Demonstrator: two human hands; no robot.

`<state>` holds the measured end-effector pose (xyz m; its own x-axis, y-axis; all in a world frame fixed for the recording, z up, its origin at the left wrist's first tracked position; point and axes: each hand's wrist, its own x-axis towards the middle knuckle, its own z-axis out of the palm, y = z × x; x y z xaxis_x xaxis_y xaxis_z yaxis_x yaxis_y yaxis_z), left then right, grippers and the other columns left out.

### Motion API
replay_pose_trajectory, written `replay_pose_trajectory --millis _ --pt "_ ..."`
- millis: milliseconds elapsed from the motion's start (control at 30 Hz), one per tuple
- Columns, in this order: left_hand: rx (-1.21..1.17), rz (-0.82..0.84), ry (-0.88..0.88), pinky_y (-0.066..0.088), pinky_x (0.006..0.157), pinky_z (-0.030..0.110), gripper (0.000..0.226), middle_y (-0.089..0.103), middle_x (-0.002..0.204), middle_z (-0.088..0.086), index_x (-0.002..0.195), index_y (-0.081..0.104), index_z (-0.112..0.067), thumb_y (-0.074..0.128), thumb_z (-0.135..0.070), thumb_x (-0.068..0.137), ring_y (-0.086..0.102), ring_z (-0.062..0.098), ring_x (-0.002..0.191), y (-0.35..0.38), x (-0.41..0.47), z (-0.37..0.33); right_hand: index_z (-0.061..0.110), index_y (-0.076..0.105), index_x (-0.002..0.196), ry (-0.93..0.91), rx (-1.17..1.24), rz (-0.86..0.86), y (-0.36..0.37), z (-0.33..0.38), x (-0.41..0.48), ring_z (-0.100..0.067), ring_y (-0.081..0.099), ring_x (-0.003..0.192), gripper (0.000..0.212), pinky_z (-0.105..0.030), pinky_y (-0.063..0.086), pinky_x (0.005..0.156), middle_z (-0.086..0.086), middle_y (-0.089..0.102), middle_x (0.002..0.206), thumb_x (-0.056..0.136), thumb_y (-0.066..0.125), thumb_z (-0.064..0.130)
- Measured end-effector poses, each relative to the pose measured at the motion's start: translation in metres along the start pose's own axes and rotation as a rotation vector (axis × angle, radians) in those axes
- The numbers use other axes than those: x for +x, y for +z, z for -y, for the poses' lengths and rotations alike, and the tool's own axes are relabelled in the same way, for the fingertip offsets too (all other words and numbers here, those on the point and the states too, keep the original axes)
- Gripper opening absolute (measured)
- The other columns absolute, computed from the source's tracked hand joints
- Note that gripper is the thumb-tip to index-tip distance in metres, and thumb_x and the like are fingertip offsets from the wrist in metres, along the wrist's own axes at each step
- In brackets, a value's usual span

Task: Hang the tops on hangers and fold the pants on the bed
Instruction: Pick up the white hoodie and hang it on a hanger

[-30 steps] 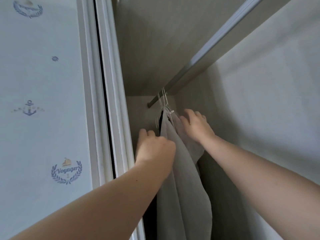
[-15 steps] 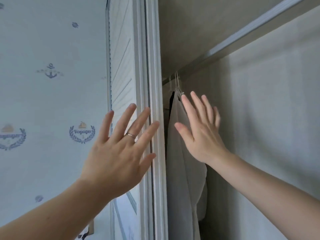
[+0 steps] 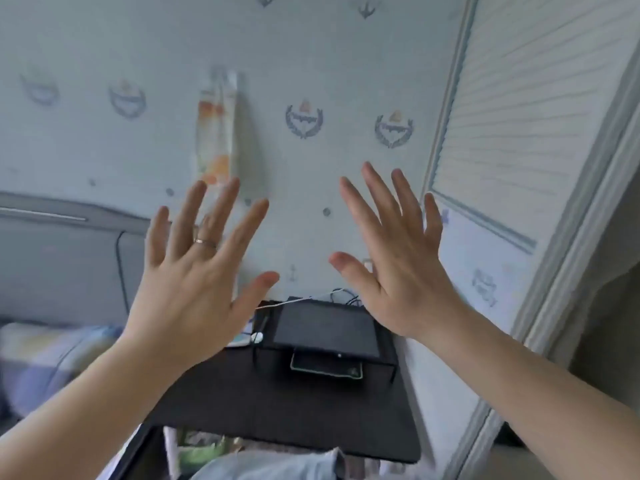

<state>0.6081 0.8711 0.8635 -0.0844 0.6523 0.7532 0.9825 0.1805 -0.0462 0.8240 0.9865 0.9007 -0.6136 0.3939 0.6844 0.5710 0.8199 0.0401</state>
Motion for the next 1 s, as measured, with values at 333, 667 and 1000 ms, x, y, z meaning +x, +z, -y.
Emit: replay_pose_trajectory --millis 333,667,1000 --pt "0.131 0.314 -0.581 0.003 0.123 0.053 0.072 0.009 0.169 -0.002 0.159 0.019 -0.034 0.025 -0.069 0.096 0.000 0.028 0.156 -0.093 -0.323 0.177 0.040 0.007 0.158 -0.394 0.392 0.457 0.153 0.318 -0.064 -0.022 -0.006 0.154 0.071 -0.059 -0.004 0.119 0.009 0.000 0.168 0.095 0.011 0.072" --pt "0.258 0.467 -1.254 0.001 0.122 0.049 0.076 0.001 0.168 -0.011 0.158 0.012 -0.043 0.016 -0.074 0.090 -0.008 0.018 0.155 -0.165 -0.560 0.233 0.046 0.001 0.157 -0.676 0.577 0.764 0.264 0.517 -0.116 -0.014 -0.015 0.153 0.076 -0.053 -0.009 0.120 0.015 -0.009 0.167 0.088 0.005 0.078" --pt "0.312 0.569 -1.599 -0.003 0.123 0.046 0.074 -0.001 0.168 -0.013 0.158 0.009 -0.044 0.019 -0.073 0.091 -0.012 0.014 0.154 -0.177 -0.649 0.330 0.044 0.007 0.157 -0.776 0.662 0.925 0.387 0.691 -0.083 -0.013 -0.009 0.153 0.071 -0.049 -0.007 0.121 0.014 -0.001 0.167 0.092 0.016 0.070"
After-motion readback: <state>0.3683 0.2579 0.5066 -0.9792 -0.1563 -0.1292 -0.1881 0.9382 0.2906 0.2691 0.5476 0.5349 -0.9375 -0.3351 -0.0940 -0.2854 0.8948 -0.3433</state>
